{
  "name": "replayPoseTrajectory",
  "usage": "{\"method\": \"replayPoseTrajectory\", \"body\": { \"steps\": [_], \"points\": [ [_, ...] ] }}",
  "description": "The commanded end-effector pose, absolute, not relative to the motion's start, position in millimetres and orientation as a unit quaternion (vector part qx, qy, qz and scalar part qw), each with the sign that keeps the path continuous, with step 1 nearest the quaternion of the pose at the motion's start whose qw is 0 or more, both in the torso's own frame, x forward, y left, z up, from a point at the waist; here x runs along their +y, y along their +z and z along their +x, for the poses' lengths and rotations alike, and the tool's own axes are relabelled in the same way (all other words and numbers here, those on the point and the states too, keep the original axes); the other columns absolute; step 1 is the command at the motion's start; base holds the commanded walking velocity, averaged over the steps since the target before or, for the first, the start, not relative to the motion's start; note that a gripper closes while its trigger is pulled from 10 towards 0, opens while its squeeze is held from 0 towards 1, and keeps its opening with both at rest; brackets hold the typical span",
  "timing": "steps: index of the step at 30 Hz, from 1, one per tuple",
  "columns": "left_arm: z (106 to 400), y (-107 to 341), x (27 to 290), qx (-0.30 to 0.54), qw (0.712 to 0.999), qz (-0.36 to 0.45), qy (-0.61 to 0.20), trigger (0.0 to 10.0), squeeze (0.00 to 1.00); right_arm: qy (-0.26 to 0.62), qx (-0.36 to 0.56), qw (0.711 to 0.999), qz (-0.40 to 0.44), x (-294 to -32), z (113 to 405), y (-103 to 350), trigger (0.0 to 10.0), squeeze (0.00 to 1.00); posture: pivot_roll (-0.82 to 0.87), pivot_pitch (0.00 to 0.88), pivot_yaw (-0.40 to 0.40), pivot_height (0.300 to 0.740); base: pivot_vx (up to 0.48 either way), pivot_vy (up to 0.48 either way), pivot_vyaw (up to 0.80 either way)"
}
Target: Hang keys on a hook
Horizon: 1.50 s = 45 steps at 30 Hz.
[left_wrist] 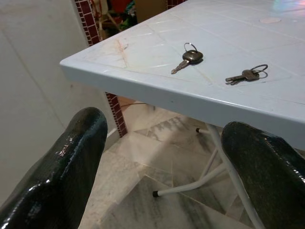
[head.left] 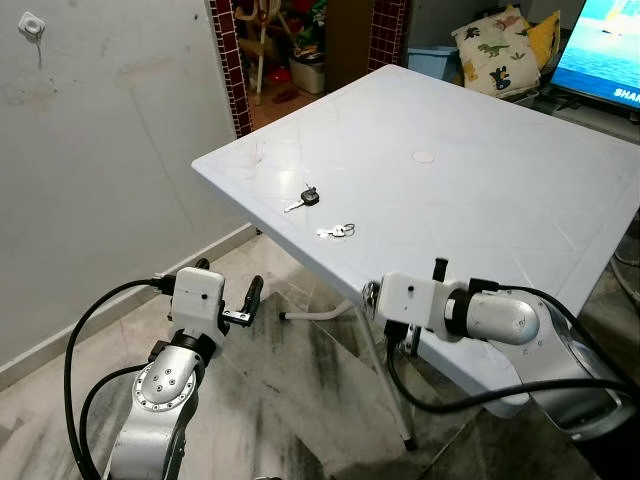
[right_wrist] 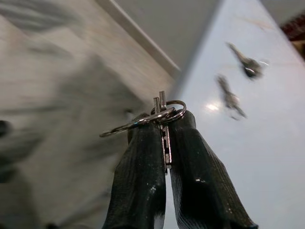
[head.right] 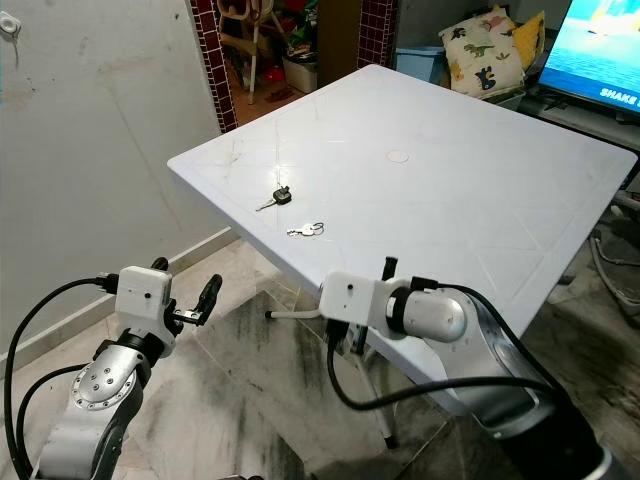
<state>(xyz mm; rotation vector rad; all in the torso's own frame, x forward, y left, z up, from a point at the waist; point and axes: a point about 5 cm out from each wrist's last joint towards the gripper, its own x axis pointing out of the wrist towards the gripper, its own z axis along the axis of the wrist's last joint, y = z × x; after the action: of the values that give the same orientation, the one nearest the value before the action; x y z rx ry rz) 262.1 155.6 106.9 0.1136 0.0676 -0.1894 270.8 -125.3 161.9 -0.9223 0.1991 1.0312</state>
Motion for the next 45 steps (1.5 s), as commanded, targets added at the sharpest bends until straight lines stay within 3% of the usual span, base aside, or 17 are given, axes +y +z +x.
{"method": "replayPoseTrajectory", "body": {
  "steps": [1,4,5,6,7,9,11,19,22,25,28,29,33,36,39,43,45],
  "points": [
    [263.7,107.0,157.2,0.034,0.993,0.061,-0.094,10.0,0.00,0.493,0.100,0.756,-0.418,-125.4,265.9,165.5,10.0,0.00,-0.03,0.040,0.059,0.740,0.000,0.000,0.00],
    [263.5,106.7,157.4,0.036,0.993,0.061,-0.094,10.0,0.00,0.512,0.095,0.766,-0.378,-120.4,261.8,168.5,10.0,0.00,-0.03,0.043,0.061,0.740,0.000,0.000,0.00],
    [263.4,106.6,157.1,0.036,0.993,0.061,-0.095,10.0,0.00,0.472,0.048,0.812,-0.339,-111.6,274.2,180.7,10.0,0.00,-0.03,0.043,0.061,0.740,0.000,0.000,0.00],
    [263.3,106.5,157.0,0.036,0.993,0.061,-0.096,10.0,0.00,0.462,0.036,0.822,-0.331,-109.7,277.3,183.9,10.0,0.00,-0.03,0.043,0.061,0.740,0.000,0.000,0.00],
    [263.4,106.6,156.8,0.036,0.993,0.062,-0.096,10.0,0.00,0.404,0.028,0.863,-0.302,-111.0,291.2,190.3,10.0,0.00,-0.03,0.043,0.061,0.740,0.000,0.000,0.00],
    [263.4,106.6,156.6,0.036,0.993,0.062,-0.097,10.0,0.00,0.313,0.023,0.886,-0.342,-122.2,309.8,192.7,10.0,0.00,-0.03,0.043,0.061,0.740,0.000,0.000,0.00],
    [263.5,106.8,156.8,0.036,0.993,0.061,-0.097,10.0,0.00,0.309,-0.001,0.853,-0.420,-124.5,309.6,191.2,10.0,0.00,-0.03,0.043,0.062,0.740,0.000,0.000,0.00],
    [263.6,106.2,156.5,0.038,0.993,0.061,-0.097,10.0,0.00,0.324,0.042,0.858,-0.396,-129.1,306.3,180.1,10.0,0.00,-0.03,0.046,0.061,0.740,0.000,0.000,0.00],
    [263.9,106.0,156.1,0.038,0.992,0.062,-0.099,10.0,0.00,0.331,0.055,0.817,-0.469,-140.9,305.9,172.3,10.0,0.00,-0.03,0.046,0.061,0.740,0.000,0.000,0.00],
    [263.9,105.7,156.3,0.039,0.993,0.061,-0.098,10.0,0.00,0.347,0.075,0.808,-0.470,-145.1,302.9,168.9,10.0,0.00,-0.03,0.046,0.061,0.740,0.000,0.000,0.00],
    [264.1,105.3,155.7,0.040,0.992,0.061,-0.100,10.0,0.00,0.411,0.110,0.753,-0.502,-152.1,288.6,161.7,10.0,0.00,-0.03,0.045,0.062,0.740,0.000,0.000,0.00],
    [264.2,105.2,155.4,0.041,0.992,0.061,-0.102,10.0,0.00,0.454,0.115,0.714,-0.520,-153.6,277.9,159.8,10.0,0.00,-0.03,0.045,0.062,0.740,0.000,0.000,0.00],
    [264.2,104.8,155.3,0.042,0.992,0.061,-0.102,10.0,0.00,0.505,0.131,0.691,-0.500,-153.8,263.5,165.2,10.0,0.00,-0.03,0.045,0.063,0.740,0.000,0.000,0.00],
    [264.7,104.3,155.2,0.043,0.992,0.061,-0.103,10.0,0.00,0.482,0.118,0.732,-0.467,-152.5,275.0,174.5,10.0,0.00,-0.04,0.045,0.062,0.740,0.000,0.000,0.00],
    [265.1,103.7,153.9,0.044,0.992,0.061,-0.106,10.0,0.00,0.478,0.092,0.746,-0.453,-149.3,278.9,177.9,10.0,0.00,-0.04,0.044,0.060,0.740,0.000,0.000,0.00],
    [265.2,103.6,153.1,0.044,0.991,0.061,-0.107,10.0,0.00,0.319,0.072,0.823,-0.464,-160.9,316.9,192.1,10.0,0.00,-0.03,0.044,0.058,0.740,0.000,0.000,0.00],
    [265.0,103.6,153.0,0.044,0.992,0.060,-0.106,10.0,0.00,0.392,0.121,0.791,-0.454,-162.1,302.0,182.0,10.0,0.00,-0.03,0.044,0.059,0.740,0.000,0.000,0.00]
  ]
}}
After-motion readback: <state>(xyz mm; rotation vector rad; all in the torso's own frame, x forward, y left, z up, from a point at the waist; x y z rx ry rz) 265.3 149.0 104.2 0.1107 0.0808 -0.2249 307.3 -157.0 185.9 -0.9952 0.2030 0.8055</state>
